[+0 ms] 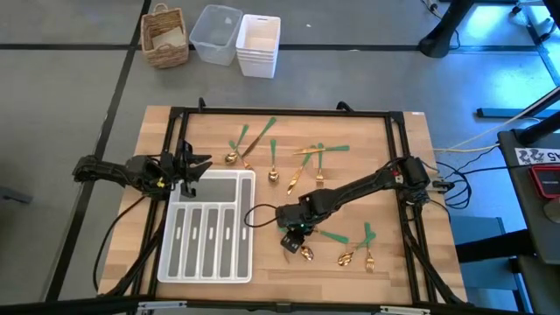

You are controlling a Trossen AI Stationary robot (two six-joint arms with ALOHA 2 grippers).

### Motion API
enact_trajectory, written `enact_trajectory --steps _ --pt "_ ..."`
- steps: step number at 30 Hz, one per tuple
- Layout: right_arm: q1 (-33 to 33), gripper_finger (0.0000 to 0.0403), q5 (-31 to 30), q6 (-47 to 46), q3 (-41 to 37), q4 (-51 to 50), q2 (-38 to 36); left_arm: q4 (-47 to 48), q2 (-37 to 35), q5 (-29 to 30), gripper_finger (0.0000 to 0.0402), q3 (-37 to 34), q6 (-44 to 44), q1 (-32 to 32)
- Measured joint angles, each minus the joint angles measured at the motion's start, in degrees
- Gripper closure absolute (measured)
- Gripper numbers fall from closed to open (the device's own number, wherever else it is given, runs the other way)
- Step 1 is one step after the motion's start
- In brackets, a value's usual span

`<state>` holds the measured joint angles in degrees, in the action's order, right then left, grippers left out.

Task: Sort silverware
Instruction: Put the green spoon on the silverware tray

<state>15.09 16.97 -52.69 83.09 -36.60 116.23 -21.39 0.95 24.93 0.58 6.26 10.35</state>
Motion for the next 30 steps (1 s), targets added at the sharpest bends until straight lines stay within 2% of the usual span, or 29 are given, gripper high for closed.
enact_trajectory --steps 14,23,30 --pt "1.4 0.0256 -3.2 0.0 0.0 3.9 1.2 0.3 0.0 0.0 0.0314 0.0 -0.3 0.0" --pt "1.4 0.0256 -7.5 0.0 0.0 1.2 1.8 1.3 0.0 0.0 0.0314 0.0 -0.5 0.0" --pt "1.4 0.0256 -7.7 0.0 0.0 0.2 2.7 1.6 0.0 0.0 0.0314 0.0 -0.5 0.0"
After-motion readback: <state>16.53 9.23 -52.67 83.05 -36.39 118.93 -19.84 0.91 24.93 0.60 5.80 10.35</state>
